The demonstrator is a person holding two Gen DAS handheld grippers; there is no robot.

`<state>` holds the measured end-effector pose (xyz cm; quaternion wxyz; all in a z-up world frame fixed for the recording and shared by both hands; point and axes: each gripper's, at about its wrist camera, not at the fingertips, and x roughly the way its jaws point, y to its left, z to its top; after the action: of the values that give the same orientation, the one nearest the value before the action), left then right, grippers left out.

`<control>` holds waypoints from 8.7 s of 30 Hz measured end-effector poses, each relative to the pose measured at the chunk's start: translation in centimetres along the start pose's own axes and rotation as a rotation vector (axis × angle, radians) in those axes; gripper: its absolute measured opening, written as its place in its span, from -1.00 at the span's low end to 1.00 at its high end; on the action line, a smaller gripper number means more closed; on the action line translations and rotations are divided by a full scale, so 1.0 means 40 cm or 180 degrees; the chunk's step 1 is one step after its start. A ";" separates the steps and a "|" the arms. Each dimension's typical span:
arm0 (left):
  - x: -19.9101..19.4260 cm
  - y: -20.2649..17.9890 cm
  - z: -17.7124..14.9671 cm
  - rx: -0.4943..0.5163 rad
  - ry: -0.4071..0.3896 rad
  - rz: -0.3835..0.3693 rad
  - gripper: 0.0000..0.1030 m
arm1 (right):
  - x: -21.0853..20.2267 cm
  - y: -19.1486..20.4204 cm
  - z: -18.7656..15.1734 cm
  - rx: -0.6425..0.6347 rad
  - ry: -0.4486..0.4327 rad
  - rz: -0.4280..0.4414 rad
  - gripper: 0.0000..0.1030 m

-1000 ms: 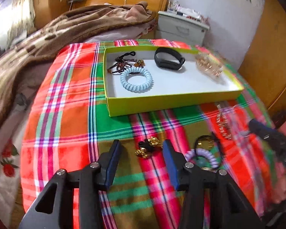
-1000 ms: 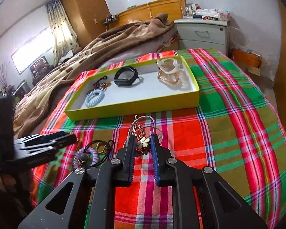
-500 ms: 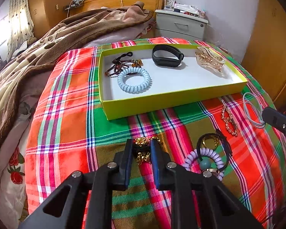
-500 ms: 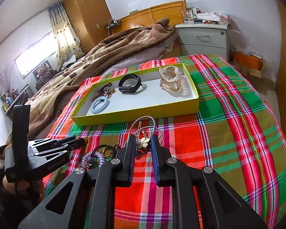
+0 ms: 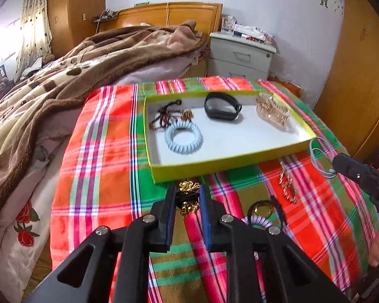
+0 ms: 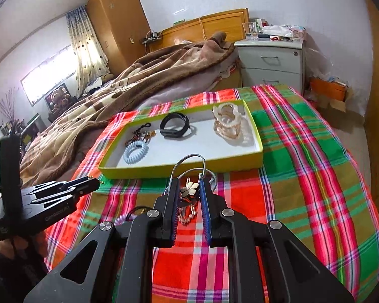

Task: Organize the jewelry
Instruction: 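Carry the gold earrings and grey cord into the box lid and open both grippers, then grasp the rhinestone dangling earring with the right gripper and lift it, then grasp the black cord with teal bead pendant with the left gripper while the right gripper holds the earring, then carry the pendant cord and rhinestone earring into the box lid and open both grippers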

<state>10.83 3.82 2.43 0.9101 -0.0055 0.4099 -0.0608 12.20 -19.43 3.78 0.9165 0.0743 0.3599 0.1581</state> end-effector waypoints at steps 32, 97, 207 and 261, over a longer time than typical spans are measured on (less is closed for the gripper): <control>0.123 0.035 0.201 -0.0145 0.0052 -0.0284 -0.64 | 0.223 0.014 0.161 -0.0054 0.0297 0.0146 -0.68; 0.172 0.068 0.136 -0.0217 0.0314 -0.0199 -0.24 | 0.301 0.085 0.092 -0.0278 0.0685 0.0248 -0.39; 0.021 -0.148 -0.081 0.0220 0.0329 -0.0461 -0.66 | 0.042 -0.056 -0.077 -0.0039 0.0251 -0.0090 -0.51; 0.258 -0.004 0.230 -0.0035 0.0303 -0.0443 -0.66 | 0.315 -0.014 0.154 -0.0274 0.0533 -0.0251 -0.52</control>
<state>24.46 2.09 0.86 0.8831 -0.0361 0.4517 -0.1218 25.24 -15.77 0.12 0.8910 0.0071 0.4308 0.1430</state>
